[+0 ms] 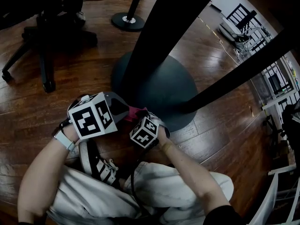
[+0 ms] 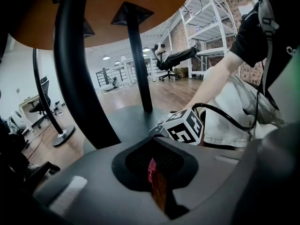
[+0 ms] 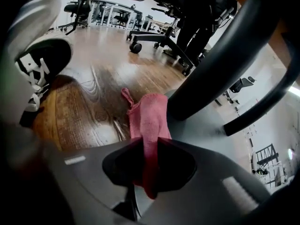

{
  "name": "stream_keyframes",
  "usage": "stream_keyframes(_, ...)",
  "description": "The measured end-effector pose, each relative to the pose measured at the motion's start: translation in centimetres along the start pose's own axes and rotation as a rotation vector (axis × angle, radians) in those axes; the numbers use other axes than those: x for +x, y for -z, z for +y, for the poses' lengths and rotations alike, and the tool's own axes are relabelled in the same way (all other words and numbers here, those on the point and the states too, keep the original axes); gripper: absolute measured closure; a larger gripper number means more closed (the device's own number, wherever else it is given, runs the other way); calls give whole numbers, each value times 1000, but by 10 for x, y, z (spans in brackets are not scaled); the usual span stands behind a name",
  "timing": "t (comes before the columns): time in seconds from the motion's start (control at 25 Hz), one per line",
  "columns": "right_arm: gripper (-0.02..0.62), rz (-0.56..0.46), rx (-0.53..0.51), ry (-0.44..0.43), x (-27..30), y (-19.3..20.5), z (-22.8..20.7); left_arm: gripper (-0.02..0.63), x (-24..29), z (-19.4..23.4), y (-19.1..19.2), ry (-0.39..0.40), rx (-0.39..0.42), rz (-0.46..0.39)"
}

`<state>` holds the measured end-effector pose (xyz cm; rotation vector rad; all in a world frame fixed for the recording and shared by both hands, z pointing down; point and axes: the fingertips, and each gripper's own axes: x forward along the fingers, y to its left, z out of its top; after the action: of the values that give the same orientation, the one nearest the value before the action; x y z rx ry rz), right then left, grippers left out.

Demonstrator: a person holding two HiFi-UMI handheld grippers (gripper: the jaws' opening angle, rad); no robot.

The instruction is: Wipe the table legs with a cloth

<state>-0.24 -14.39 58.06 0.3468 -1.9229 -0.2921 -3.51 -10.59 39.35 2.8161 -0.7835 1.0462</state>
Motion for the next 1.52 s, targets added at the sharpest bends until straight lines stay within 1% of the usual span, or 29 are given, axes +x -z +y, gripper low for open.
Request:
stream_keyframes(0.2,546,-1,-5,-49,-6,15,-1,614,2,-2,1,1,-2,4)
stream_keyframes(0.32,546,8,-39,-76,-13,33,-3,614,3,-5,3,13,2,12)
stream_keyframes(0.4,546,32,-65,-84,-17,51,-9,614,4,-5,4,15,4,21)
stream_keyframes(0.52,546,91,-93,-74,-23,86,-26,614,6,-5,6,19,7,28)
stream_keyframes(0.64,546,158,-89,-53,-34,124,-45,614,8,-6,7,22,6,38)
stream_keyframes(0.72,546,196,-54,-36,-39,149,-58,614,9,-7,9,21,11,47)
stream_keyframes(0.84,546,230,37,-6,-41,181,-80,614,11,-7,12,20,13,57)
stream_keyframes(0.96,546,248,107,26,-43,199,-99,614,12,-5,14,22,17,63)
stream_keyframes(1.16,546,300,203,78,-41,224,-119,614,14,-6,18,31,9,56)
stream_keyframes(1.36,546,353,310,136,-42,237,-140,614,22,-13,16,56,21,69)
stream_keyframes(1.44,546,335,323,140,-36,235,-145,614,26,-16,18,66,24,80)
stream_keyframes(1.52,546,342,329,153,-34,235,-153,614,27,-15,19,69,20,85)
